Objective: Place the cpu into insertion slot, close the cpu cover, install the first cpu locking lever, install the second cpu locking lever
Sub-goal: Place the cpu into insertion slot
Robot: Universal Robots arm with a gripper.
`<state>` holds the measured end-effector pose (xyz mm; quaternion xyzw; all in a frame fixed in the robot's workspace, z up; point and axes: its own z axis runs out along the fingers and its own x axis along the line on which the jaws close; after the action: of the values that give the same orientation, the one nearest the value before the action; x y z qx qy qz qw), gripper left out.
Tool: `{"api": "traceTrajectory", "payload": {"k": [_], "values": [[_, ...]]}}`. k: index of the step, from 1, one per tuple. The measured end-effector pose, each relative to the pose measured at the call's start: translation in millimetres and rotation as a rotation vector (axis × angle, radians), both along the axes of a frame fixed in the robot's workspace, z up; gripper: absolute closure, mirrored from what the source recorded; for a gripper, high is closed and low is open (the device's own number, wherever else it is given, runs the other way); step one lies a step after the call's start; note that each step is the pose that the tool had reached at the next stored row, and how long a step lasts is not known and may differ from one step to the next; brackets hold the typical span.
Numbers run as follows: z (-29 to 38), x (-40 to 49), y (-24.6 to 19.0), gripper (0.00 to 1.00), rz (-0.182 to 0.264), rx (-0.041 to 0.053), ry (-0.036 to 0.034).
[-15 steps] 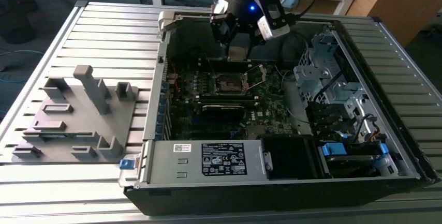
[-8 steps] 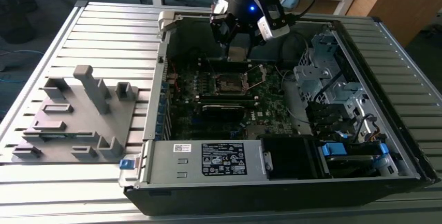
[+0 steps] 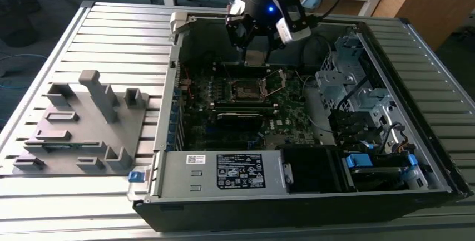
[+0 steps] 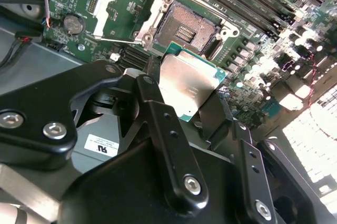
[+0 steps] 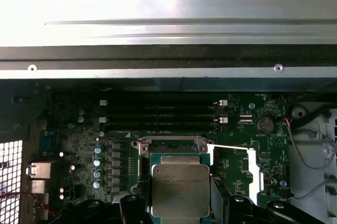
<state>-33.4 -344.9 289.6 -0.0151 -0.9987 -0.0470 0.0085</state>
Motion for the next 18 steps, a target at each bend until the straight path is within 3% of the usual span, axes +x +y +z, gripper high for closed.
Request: {"api": "traceTrajectory", "payload": {"k": [8, 11, 12, 18], "values": [[0.0, 0.0, 0.0, 0.46, -0.010, -0.0001, 0.0000], [-0.1, 0.0, 0.0, 0.46, -0.038, 0.0000, 0.0000], [-0.2, 0.0, 0.0, 0.46, -0.083, -0.0001, 0.0001], [-0.3, 0.0, 0.0, 0.46, -0.125, 0.0000, 0.0000]]}}
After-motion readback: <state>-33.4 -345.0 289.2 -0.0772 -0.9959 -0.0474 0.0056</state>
